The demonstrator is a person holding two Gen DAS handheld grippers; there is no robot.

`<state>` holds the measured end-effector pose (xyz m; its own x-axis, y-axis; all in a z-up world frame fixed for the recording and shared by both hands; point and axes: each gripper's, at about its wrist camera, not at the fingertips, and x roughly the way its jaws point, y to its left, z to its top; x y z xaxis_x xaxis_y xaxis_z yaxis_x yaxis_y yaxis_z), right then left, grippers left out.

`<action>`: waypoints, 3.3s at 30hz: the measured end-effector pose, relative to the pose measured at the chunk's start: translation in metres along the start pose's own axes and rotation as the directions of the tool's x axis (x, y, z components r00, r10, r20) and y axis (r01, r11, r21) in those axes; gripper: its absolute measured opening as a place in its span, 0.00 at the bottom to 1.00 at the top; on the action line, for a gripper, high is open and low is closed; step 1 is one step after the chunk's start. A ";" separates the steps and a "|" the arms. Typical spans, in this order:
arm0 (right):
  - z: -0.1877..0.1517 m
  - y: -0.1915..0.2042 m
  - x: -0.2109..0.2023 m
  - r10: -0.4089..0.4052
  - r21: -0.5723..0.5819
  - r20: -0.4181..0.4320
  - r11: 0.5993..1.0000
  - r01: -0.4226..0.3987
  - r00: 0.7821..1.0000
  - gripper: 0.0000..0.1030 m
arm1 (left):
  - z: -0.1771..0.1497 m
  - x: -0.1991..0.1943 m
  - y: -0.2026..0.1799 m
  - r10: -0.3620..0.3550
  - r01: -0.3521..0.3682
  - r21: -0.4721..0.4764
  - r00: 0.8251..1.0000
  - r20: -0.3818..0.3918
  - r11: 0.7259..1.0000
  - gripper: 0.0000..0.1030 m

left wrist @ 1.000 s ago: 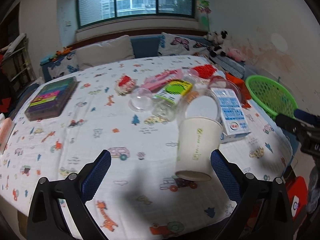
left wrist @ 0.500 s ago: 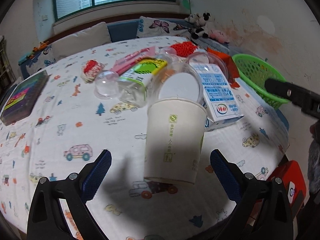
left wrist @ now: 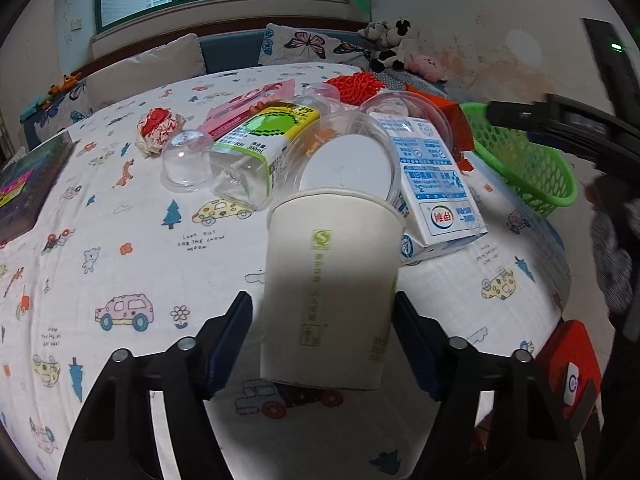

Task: Collect trash
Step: 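Grasp the white paper cup with the left gripper while the right gripper approaches the orange snack bag, then grasp the orange wafer snack bag with the right gripper and lift it, then carry the snack bag over the green basket and open the right gripper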

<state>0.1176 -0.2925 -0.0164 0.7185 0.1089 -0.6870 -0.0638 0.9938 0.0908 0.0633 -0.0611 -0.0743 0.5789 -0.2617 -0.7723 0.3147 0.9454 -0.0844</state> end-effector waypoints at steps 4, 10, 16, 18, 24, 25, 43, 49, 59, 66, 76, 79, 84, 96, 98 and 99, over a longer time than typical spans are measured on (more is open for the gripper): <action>0.008 -0.001 0.021 0.000 -0.026 -0.025 1.000 -0.001 1.000 0.85 | 0.001 -0.001 0.001 -0.019 0.019 0.005 1.000 0.008 1.000 0.59; 0.016 0.001 0.045 -0.023 -0.068 -0.053 0.997 0.019 0.998 0.72 | 0.000 -0.012 0.005 -0.036 0.036 0.012 0.999 0.033 0.999 0.58; 0.019 0.001 0.059 -0.049 -0.085 -0.059 0.995 0.044 0.997 0.54 | 0.004 -0.033 0.011 -0.040 0.039 0.030 0.997 0.059 0.999 0.58; 0.020 -0.003 0.059 -0.047 -0.073 -0.057 0.996 0.043 0.997 0.47 | 0.007 -0.039 0.014 -0.047 0.046 0.023 0.997 0.066 0.999 0.58; 0.021 -0.016 0.048 0.001 -0.009 -0.045 1.000 -0.001 0.999 0.29 | 0.016 -0.055 0.017 -0.066 0.065 0.022 0.994 0.086 0.998 0.57; 0.021 -0.018 0.045 0.008 0.001 -0.041 1.000 -0.008 0.999 0.27 | 0.018 -0.058 0.017 -0.069 0.067 0.022 0.994 0.089 0.997 0.57; 0.021 -0.078 -0.009 0.126 0.179 0.034 0.975 -0.130 0.991 0.22 | 0.100 -0.069 -0.025 -0.154 0.130 0.140 0.973 0.173 0.982 0.57; 0.019 -0.080 0.001 0.082 0.146 0.025 0.986 -0.085 0.996 0.60 | 0.104 -0.062 -0.031 -0.154 0.131 0.148 0.975 0.158 0.980 0.57; 0.019 -0.058 0.046 -0.008 -0.092 -0.078 0.996 0.001 0.997 0.84 | 0.102 -0.051 -0.023 -0.146 0.131 0.116 0.982 0.124 0.985 0.57; 0.018 -0.057 0.081 -0.041 -0.186 -0.170 0.982 0.009 0.985 0.89 | 0.108 -0.046 -0.019 -0.143 0.129 0.113 0.982 0.121 0.985 0.57; 0.011 -0.062 0.086 -0.061 -0.186 -0.185 0.982 0.026 0.981 0.68 | 0.124 -0.038 -0.026 -0.143 0.127 0.134 0.983 0.119 0.983 0.57; 0.012 -0.067 0.073 -0.045 -0.152 -0.153 0.988 0.022 0.987 0.66 | 0.132 -0.036 -0.033 -0.148 0.130 0.152 0.982 0.118 0.980 0.57; 0.014 -0.084 0.046 -0.017 -0.073 -0.104 0.997 0.010 0.994 0.65 | 0.147 -0.028 -0.051 -0.177 0.155 0.189 0.978 0.108 0.970 0.57; 0.007 -0.160 0.009 -0.070 0.149 -0.058 0.986 0.078 0.996 0.75 | 0.184 0.001 -0.126 -0.257 0.227 0.328 0.965 0.051 0.917 0.57; 0.005 -0.168 0.006 -0.077 0.174 -0.047 0.981 0.084 0.996 0.82 | 0.188 0.008 -0.136 -0.263 0.235 0.346 0.964 0.036 0.908 0.58; 0.005 -0.173 0.004 -0.073 0.185 -0.040 0.980 0.079 0.997 0.84 | 0.190 0.011 -0.142 -0.261 0.233 0.356 0.965 0.031 0.905 0.58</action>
<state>0.1345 -0.4644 -0.0314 0.6931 0.0369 -0.7199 0.1222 0.9782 0.1678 0.1682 -0.2353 0.0486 0.5002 -0.5051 -0.7034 0.6876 0.7254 -0.0319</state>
